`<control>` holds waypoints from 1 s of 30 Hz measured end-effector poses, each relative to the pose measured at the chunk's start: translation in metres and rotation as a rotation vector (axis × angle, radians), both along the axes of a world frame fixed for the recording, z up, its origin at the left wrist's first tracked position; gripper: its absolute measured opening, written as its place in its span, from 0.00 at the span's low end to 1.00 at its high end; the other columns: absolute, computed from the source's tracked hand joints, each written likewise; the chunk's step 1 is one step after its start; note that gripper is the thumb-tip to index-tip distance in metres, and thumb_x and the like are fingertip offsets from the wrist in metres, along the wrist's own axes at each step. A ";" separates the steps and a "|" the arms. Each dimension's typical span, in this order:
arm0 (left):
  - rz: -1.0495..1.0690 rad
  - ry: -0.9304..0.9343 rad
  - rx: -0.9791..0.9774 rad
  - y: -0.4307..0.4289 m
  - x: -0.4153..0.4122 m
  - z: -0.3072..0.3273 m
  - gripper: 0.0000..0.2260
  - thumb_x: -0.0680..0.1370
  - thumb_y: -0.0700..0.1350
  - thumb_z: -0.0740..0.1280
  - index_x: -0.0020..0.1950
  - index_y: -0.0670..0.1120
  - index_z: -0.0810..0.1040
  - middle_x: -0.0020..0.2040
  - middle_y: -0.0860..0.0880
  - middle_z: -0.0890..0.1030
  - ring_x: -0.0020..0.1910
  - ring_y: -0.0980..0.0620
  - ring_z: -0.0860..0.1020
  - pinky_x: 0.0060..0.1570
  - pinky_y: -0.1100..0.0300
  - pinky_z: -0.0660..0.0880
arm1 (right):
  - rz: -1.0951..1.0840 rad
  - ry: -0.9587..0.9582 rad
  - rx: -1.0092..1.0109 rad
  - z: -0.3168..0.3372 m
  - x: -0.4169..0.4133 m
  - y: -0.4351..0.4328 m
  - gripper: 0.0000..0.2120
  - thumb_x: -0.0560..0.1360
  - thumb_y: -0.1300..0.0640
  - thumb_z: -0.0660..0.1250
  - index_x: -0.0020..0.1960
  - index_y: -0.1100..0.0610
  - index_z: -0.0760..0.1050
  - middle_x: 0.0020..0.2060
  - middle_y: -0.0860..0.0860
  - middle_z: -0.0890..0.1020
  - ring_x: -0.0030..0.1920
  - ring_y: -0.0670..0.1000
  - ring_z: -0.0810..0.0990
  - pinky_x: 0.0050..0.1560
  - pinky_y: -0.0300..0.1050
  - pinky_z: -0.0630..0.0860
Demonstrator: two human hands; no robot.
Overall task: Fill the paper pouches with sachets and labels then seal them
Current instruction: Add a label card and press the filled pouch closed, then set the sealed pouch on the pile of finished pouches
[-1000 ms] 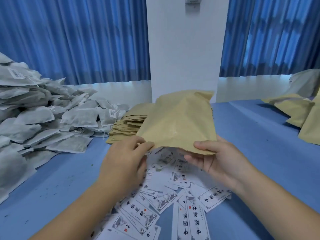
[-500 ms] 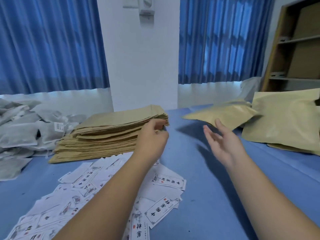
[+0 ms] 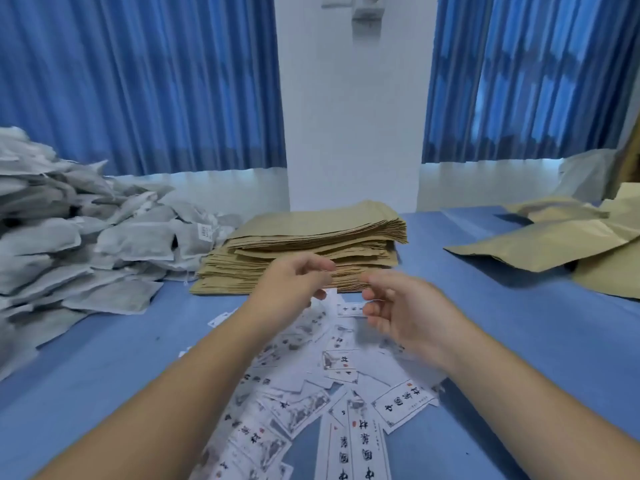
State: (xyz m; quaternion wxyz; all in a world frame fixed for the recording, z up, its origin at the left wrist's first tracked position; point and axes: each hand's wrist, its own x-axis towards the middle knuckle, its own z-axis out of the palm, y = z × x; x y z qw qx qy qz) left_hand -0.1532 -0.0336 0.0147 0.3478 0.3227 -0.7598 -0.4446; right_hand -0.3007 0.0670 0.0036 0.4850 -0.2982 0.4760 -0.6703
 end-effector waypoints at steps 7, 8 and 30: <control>0.293 -0.041 -0.002 -0.052 0.116 -0.012 0.08 0.77 0.40 0.66 0.45 0.53 0.81 0.42 0.53 0.83 0.34 0.58 0.79 0.36 0.63 0.72 | 0.032 0.253 0.072 0.002 0.055 -0.030 0.07 0.77 0.67 0.64 0.48 0.63 0.80 0.34 0.56 0.81 0.30 0.51 0.78 0.30 0.43 0.74; 0.353 -0.034 0.012 -0.058 0.129 -0.020 0.09 0.77 0.39 0.66 0.44 0.52 0.81 0.42 0.52 0.83 0.35 0.57 0.78 0.35 0.64 0.72 | 0.013 0.378 0.101 0.004 0.060 -0.038 0.07 0.77 0.66 0.64 0.48 0.61 0.81 0.36 0.55 0.82 0.31 0.50 0.80 0.30 0.42 0.75; 0.476 -0.215 0.006 -0.104 0.156 -0.069 0.10 0.75 0.46 0.63 0.39 0.60 0.79 0.34 0.60 0.81 0.32 0.61 0.76 0.32 0.65 0.71 | -0.175 2.142 0.448 0.005 0.042 -0.229 0.21 0.74 0.63 0.57 0.67 0.56 0.66 0.57 0.53 0.77 0.59 0.56 0.74 0.58 0.53 0.69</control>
